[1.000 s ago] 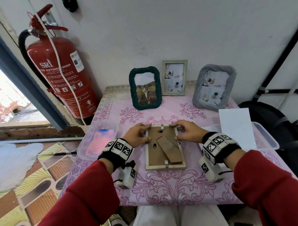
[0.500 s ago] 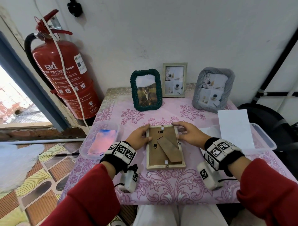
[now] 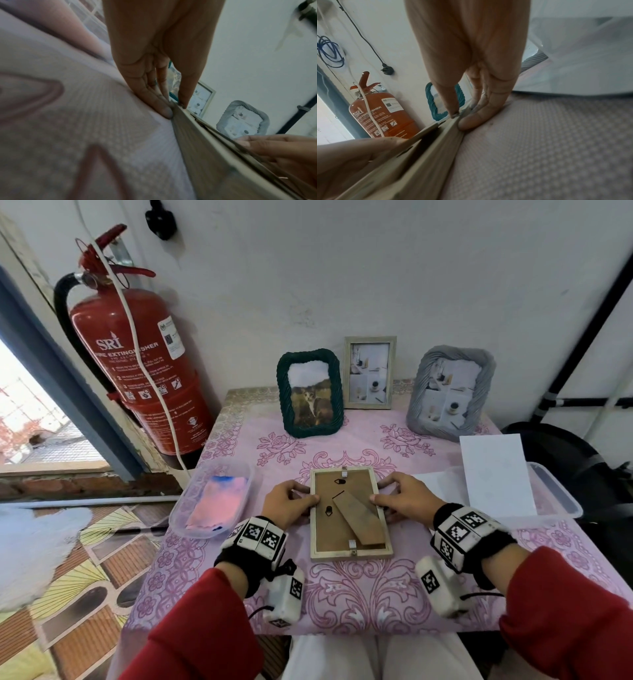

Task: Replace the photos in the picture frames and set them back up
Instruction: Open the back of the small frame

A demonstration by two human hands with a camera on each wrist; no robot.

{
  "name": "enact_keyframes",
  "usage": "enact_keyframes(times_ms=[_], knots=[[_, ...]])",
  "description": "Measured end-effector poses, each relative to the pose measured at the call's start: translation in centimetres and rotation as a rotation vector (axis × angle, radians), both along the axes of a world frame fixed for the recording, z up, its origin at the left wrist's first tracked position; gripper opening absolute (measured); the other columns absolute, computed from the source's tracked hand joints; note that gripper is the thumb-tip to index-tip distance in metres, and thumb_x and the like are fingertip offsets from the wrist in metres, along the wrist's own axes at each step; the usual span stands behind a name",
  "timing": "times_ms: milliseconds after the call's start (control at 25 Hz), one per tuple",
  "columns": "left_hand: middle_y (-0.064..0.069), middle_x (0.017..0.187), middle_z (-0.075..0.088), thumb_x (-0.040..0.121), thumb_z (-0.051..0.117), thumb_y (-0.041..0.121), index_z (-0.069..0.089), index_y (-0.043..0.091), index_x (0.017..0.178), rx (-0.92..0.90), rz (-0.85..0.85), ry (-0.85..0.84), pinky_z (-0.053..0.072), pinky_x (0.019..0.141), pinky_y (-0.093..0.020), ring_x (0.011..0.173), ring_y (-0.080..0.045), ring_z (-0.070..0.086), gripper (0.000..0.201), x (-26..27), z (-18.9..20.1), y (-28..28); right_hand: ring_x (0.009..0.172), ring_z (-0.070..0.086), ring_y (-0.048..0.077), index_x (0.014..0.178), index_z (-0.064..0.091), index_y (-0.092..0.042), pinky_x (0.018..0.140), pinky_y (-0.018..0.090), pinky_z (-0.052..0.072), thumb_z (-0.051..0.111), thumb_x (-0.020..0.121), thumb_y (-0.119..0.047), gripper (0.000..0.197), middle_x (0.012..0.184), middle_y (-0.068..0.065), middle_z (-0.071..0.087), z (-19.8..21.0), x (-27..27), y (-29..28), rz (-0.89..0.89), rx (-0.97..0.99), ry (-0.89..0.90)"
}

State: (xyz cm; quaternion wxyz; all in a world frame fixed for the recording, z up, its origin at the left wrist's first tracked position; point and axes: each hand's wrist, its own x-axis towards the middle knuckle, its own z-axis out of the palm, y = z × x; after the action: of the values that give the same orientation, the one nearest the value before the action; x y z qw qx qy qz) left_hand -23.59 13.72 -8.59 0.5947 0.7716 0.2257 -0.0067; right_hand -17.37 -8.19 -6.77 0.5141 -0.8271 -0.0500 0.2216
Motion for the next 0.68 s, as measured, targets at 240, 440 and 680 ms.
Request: enact_keyframes(times_ms=[240,440,680], knots=[[-0.007,0.065,0.055,0.082,0.069,0.012,0.053,0.005,0.091,0.107,-0.058,0.011,0.055,0.047,-0.023,0.052,-0.013,0.059,0.019,0.32,-0.03,0.30,0.056,0.056,0.018,0.103,0.050,-0.008,0.057,0.030,0.056,0.066,0.083,-0.008,0.026,0.070,0.008,0.056,-0.10,0.26,0.18,0.014,0.008,0.013],[-0.009,0.065,0.057,0.083,0.068,0.011,0.051,0.005,0.090,0.123,-0.099,-0.002,0.056,0.046,-0.023,0.053,-0.018,0.059,0.019,0.42,0.17,0.48,0.054,0.056,0.017,0.099,0.049,-0.009,0.051,0.027,0.054,0.065,0.084,-0.007,0.022,0.070,0.008,0.057,-0.19,0.27,0.27,0.015,0.001,-0.018],[-0.008,0.063,0.058,0.083,0.066,0.007,0.050,0.008,0.085,0.134,-0.102,-0.012,0.053,0.042,-0.023,0.048,-0.015,0.058,0.016,0.76,-0.02,0.53,0.054,0.056,0.018,0.098,0.050,-0.009,0.049,0.024,0.054,0.064,0.085,-0.008,0.020,0.069,0.007,0.057,-0.31,0.19,0.18,0.021,0.010,-0.029]])
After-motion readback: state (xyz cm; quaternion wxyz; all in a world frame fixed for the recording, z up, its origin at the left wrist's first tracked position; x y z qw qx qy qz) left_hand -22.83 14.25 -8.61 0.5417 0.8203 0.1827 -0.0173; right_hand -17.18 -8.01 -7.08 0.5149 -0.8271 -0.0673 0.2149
